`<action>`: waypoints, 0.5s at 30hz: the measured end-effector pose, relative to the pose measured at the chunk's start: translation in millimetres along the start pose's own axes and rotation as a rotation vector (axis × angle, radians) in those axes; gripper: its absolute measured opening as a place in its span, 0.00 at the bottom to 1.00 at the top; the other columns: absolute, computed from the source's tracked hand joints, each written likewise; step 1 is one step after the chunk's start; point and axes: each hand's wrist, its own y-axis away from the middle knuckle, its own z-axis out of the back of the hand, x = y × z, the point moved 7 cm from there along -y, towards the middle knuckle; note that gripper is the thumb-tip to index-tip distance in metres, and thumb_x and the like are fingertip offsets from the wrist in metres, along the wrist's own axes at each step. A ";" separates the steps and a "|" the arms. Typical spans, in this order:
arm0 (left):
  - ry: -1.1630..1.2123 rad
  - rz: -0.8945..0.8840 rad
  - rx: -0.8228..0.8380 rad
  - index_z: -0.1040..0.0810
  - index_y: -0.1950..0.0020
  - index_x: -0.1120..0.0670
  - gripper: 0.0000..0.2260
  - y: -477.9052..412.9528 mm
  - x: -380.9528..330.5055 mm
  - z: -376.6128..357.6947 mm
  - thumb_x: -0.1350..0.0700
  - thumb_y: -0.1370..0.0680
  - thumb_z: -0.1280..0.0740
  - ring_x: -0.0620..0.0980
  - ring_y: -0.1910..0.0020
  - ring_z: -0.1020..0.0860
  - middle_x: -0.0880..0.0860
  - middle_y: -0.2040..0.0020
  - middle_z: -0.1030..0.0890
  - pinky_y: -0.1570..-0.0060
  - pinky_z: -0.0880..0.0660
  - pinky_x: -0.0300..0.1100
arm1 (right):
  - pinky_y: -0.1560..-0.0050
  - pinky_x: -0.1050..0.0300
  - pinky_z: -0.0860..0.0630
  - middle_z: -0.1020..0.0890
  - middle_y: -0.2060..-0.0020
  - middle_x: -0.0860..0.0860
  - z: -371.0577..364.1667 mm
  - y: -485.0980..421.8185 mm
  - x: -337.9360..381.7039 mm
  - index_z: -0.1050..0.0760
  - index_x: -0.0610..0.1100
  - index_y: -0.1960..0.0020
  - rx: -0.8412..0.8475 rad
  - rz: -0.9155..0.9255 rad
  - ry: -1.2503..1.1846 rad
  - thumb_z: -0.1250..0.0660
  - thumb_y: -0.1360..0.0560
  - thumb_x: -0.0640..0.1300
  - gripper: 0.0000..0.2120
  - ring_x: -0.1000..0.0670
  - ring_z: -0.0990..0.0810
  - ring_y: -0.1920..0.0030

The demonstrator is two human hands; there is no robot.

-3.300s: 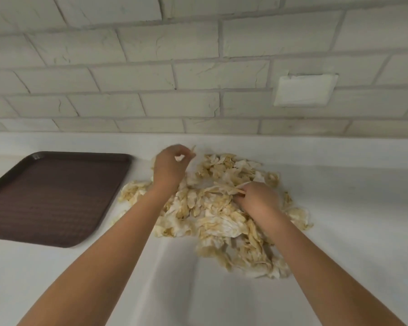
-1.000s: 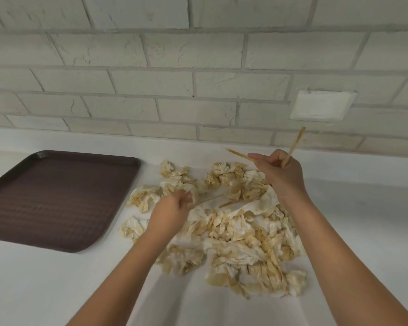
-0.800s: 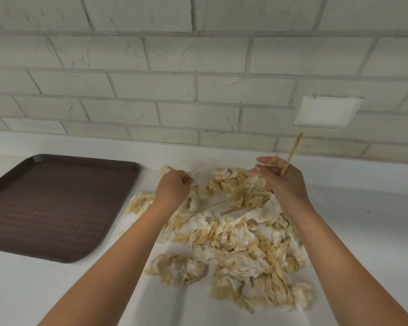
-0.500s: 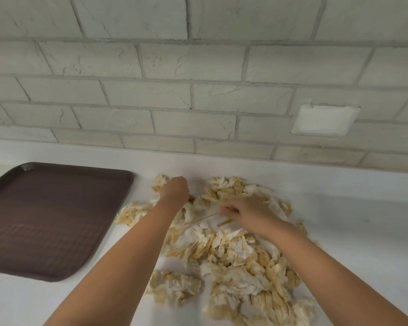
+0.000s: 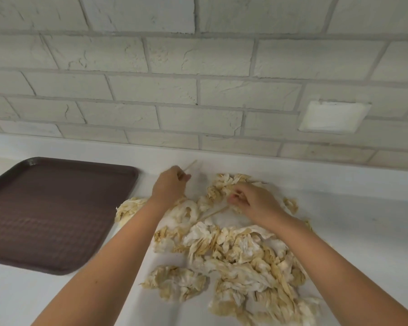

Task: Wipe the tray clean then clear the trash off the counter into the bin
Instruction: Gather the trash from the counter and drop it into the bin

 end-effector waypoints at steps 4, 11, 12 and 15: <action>0.158 -0.047 -0.118 0.32 0.49 0.55 0.09 -2.7 -15.0 20.5 0.49 0.19 0.43 0.49 0.68 0.26 0.50 0.62 0.18 0.64 0.31 0.42 | 0.70 0.65 0.33 0.23 0.69 0.56 4.7 -7.3 26.3 0.34 0.57 0.60 -0.036 0.090 -0.082 0.40 0.22 0.55 0.09 0.61 0.28 0.72; -0.416 -0.092 0.246 0.23 0.49 0.55 0.10 1.2 -6.2 -21.7 0.49 0.23 0.36 0.50 0.56 0.23 0.49 0.55 0.22 0.60 0.30 0.40 | 0.53 0.54 0.24 0.19 0.52 0.52 -58.1 -14.1 26.6 0.24 0.49 0.42 0.323 0.106 0.433 0.36 0.24 0.54 0.14 0.48 0.20 0.52; -0.443 -0.075 0.313 0.21 0.50 0.54 0.09 3.3 -0.1 -30.2 0.50 0.25 0.34 0.49 0.56 0.22 0.49 0.54 0.20 0.60 0.29 0.39 | 0.53 0.55 0.25 0.18 0.52 0.51 -60.7 -15.9 23.8 0.23 0.49 0.43 0.346 0.075 0.416 0.35 0.24 0.53 0.13 0.48 0.20 0.52; -0.376 -0.023 0.369 0.18 0.56 0.53 0.04 5.8 7.6 -41.2 0.54 0.27 0.30 0.47 0.58 0.22 0.48 0.58 0.19 0.62 0.27 0.37 | 0.56 0.57 0.26 0.19 0.58 0.53 -63.8 -21.6 20.3 0.22 0.47 0.48 0.390 0.000 0.381 0.34 0.25 0.52 0.10 0.49 0.20 0.55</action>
